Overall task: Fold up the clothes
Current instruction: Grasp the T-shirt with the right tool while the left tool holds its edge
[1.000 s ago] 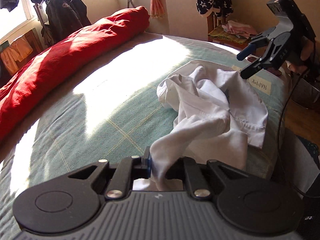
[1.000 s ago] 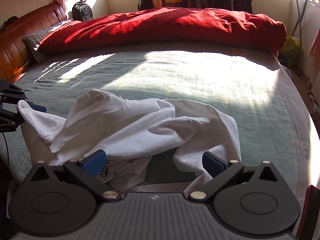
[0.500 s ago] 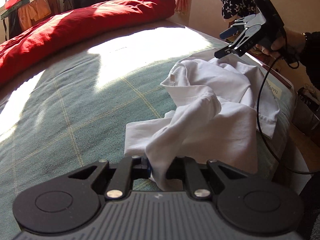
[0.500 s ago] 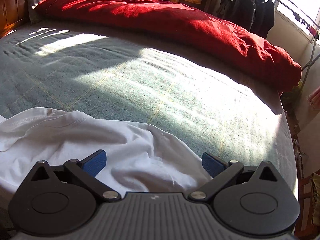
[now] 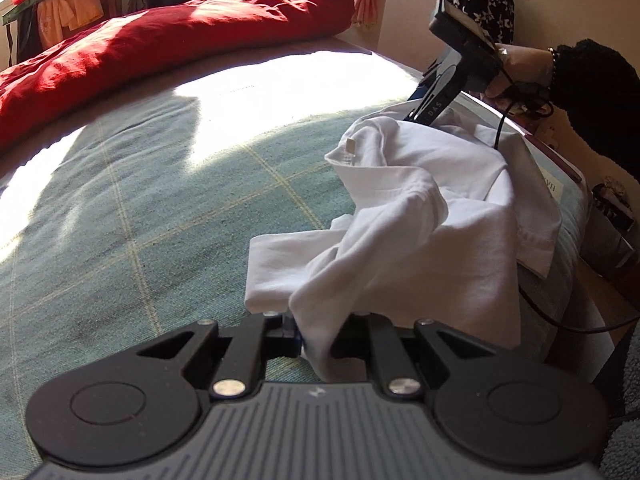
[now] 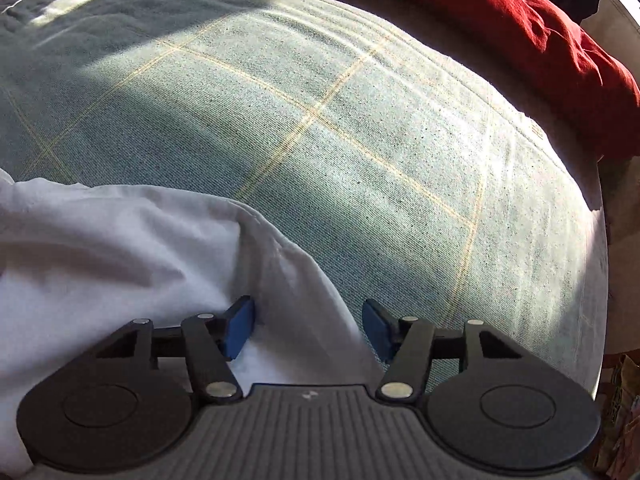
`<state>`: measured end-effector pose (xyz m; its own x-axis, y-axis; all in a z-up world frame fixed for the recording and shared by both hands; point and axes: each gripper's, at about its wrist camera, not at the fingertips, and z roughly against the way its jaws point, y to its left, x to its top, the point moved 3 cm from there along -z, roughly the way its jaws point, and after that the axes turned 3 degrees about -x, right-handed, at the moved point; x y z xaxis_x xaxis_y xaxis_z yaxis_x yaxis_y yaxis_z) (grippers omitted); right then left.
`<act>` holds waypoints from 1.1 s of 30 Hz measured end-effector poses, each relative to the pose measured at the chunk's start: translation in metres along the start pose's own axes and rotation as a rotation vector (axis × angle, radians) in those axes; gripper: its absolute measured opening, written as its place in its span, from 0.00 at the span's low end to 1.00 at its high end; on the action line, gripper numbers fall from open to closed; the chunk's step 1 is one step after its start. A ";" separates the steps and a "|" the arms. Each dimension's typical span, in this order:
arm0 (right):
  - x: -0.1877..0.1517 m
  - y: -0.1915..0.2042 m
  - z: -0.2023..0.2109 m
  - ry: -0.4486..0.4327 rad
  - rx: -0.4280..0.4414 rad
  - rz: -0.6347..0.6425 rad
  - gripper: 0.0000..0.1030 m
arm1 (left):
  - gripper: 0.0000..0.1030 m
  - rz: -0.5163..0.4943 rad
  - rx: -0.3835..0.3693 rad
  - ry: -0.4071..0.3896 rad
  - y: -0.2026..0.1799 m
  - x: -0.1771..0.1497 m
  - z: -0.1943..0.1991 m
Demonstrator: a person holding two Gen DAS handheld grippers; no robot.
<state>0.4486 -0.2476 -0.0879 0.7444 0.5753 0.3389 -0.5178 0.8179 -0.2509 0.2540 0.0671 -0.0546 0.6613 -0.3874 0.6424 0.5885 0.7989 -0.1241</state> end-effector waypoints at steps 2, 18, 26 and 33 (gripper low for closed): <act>0.000 -0.001 0.000 -0.013 -0.034 0.007 0.50 | 0.10 0.003 0.009 -0.008 0.002 0.003 0.000; 0.002 -0.017 0.002 -0.097 -0.245 0.029 0.12 | 0.10 -0.008 0.219 -0.101 0.045 0.076 0.006; -0.001 -0.025 0.002 -0.143 -0.022 0.007 0.45 | 0.10 0.009 0.216 -0.077 0.050 0.063 0.002; 0.004 -0.031 -0.019 -0.084 0.125 -0.052 0.40 | 0.10 0.030 0.195 -0.043 0.051 0.047 -0.004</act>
<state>0.4760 -0.2710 -0.0954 0.7362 0.5269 0.4246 -0.5322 0.8384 -0.1177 0.3170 0.0878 -0.0333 0.6546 -0.3452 0.6725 0.4646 0.8855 0.0022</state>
